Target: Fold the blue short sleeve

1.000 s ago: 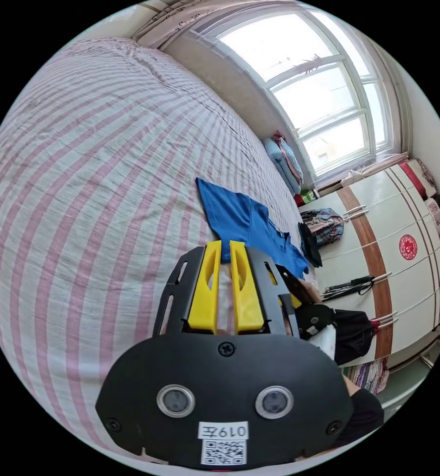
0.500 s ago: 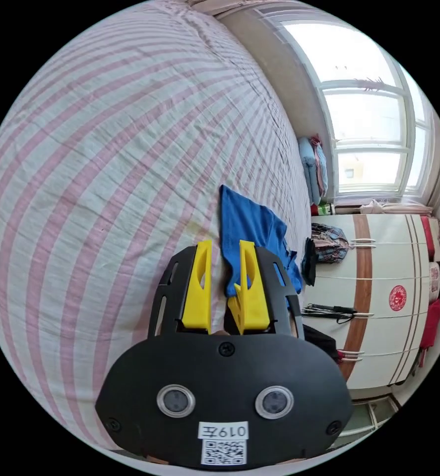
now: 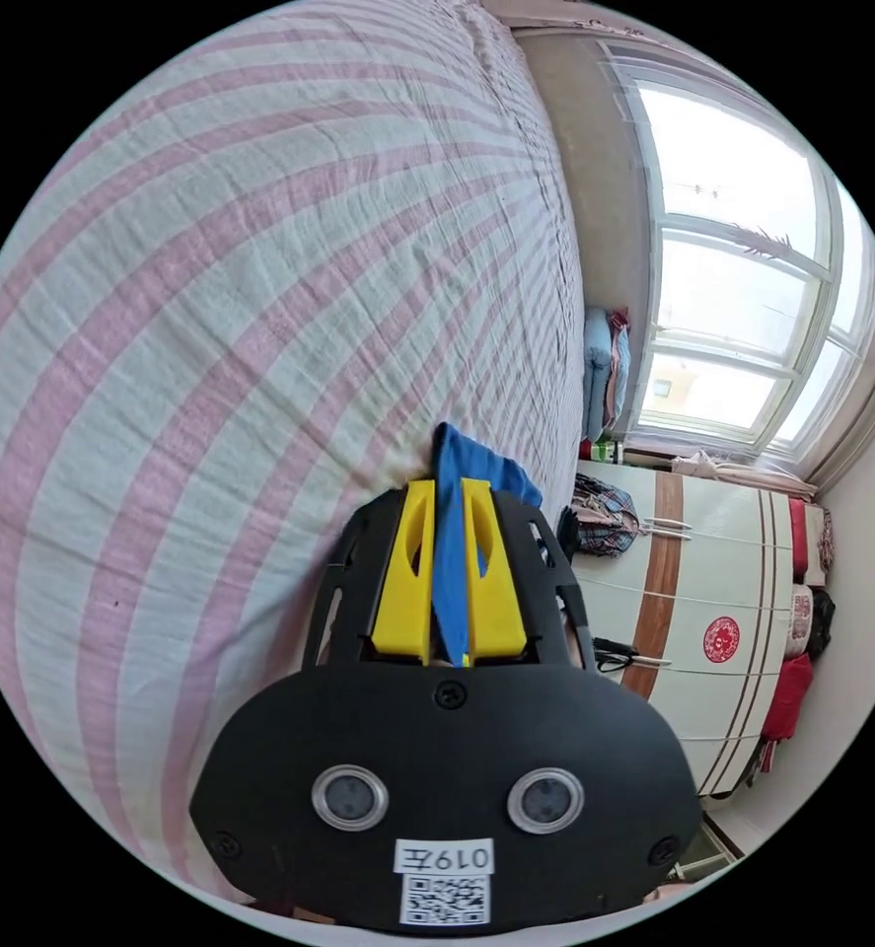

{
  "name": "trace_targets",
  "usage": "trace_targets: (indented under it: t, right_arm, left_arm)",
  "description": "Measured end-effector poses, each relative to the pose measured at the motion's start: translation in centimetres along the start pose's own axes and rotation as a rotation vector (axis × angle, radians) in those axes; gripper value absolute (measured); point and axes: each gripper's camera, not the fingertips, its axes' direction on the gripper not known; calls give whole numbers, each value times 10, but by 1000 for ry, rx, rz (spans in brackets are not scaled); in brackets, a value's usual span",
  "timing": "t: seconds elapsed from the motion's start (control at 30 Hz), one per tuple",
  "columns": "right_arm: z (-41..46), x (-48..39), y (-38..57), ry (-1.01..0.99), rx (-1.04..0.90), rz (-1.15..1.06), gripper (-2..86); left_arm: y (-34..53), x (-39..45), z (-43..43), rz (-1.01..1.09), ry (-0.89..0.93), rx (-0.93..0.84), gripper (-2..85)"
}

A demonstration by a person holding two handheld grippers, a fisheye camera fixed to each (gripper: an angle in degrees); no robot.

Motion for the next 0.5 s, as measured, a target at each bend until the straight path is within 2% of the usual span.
trace_targets:
  t: [0.23, 0.3, 0.37, 0.5]
  right_arm:
    - [-4, -35, -7, 55, -15, -113, -6]
    - [-5, -42, -8, 61, -19, -144, -6]
    - [-5, -49, -10, 62, -33, -173, -5]
    - [-8, -59, -15, 94, -46, -208, -5]
  left_arm:
    - [-13, 7, -2, 54, 28, 72, 18]
    - [-9, 11, -7, 77, -18, 115, 16]
    - [-6, 16, -4, 100, -73, 109, 15]
    - [-6, 17, -2, 75, -55, 100, 16]
